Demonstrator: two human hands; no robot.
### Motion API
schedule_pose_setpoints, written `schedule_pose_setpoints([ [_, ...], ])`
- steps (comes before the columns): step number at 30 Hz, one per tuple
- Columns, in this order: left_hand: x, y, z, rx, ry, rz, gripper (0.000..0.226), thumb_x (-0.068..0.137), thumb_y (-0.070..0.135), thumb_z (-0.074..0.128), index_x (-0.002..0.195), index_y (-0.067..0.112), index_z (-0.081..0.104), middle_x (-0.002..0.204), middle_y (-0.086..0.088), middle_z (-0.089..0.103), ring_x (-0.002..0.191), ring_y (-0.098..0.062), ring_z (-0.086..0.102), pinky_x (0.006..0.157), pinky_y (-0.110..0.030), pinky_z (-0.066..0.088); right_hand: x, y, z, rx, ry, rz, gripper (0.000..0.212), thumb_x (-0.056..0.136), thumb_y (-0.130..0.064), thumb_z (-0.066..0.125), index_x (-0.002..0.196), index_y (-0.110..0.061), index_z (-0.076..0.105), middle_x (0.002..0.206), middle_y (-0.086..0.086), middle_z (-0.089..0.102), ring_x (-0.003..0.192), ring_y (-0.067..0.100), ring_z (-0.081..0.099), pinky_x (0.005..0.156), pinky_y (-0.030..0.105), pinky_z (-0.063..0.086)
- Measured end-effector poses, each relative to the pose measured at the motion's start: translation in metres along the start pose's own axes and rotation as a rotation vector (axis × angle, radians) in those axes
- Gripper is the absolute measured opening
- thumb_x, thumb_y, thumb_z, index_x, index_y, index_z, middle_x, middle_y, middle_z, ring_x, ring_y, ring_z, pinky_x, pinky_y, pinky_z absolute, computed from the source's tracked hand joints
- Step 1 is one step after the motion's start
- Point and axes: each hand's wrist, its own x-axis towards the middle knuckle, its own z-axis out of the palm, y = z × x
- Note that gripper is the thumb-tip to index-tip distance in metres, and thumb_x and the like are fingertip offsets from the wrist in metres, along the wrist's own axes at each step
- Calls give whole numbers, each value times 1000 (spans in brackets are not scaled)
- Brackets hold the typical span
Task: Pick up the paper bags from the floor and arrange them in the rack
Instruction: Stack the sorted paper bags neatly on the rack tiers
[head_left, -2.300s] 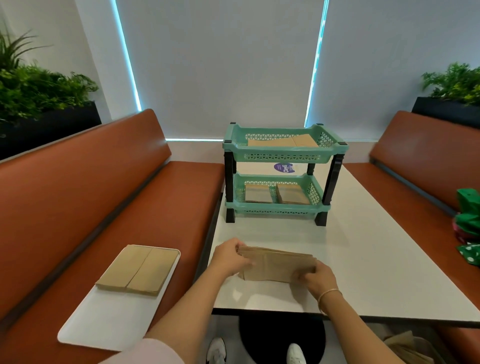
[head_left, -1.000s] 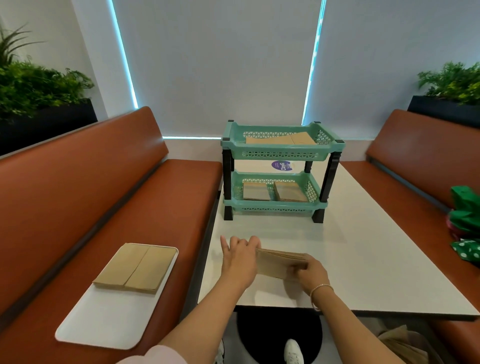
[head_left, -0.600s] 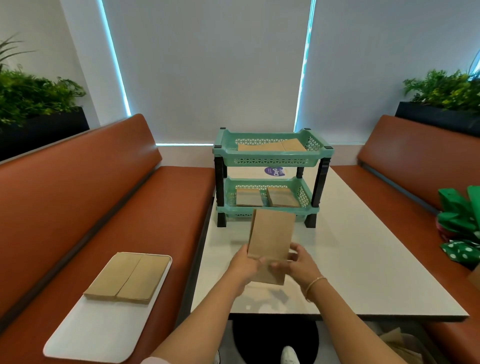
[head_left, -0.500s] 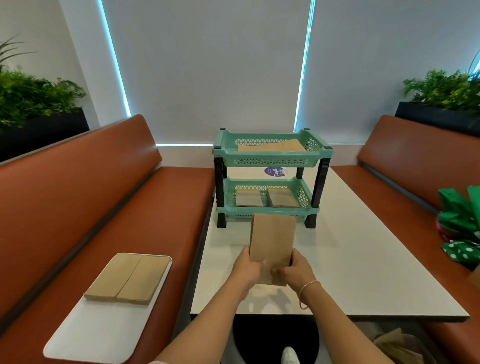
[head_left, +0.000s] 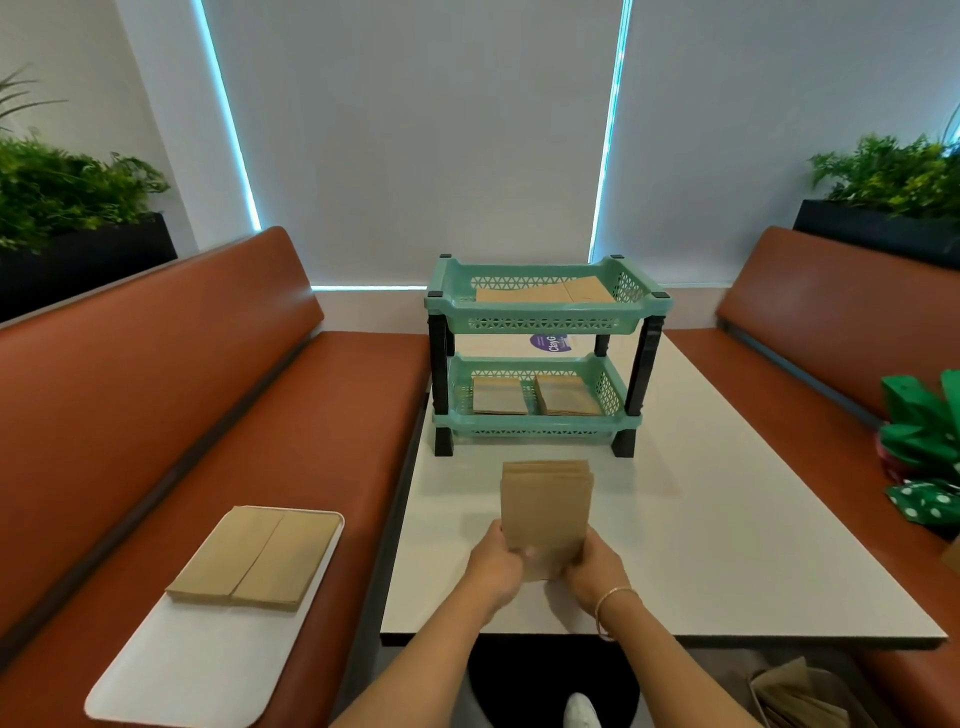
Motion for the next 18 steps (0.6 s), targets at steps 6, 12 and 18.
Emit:
schedule_pose_setpoints([
  [6,12,12,-12,-15,-10,-63,43,82,25,58,124,23,50,121,-2,59,107,-21,56,92,-37,50,6,-14,-9,51,-106,12,44,81,3,55,122,-12,48,108,5,59,94,20,53,79,27,45],
  [12,24,45,-35,5,58,-12,38,93,12,54,130,12,46,129,-6,55,119,-25,50,100,-37,44,16,-40,-29,219,-215,27,52,83,10,53,131,-8,44,92,8,57,79,23,55,65,31,52],
  [18,53,82,-50,144,115,26,33,91,17,58,123,9,53,122,-7,59,112,-23,55,92,-30,46,50,-81,-36,271,-50,25,28,88,10,42,103,-4,61,91,11,56,86,25,52,88,46,49],
])
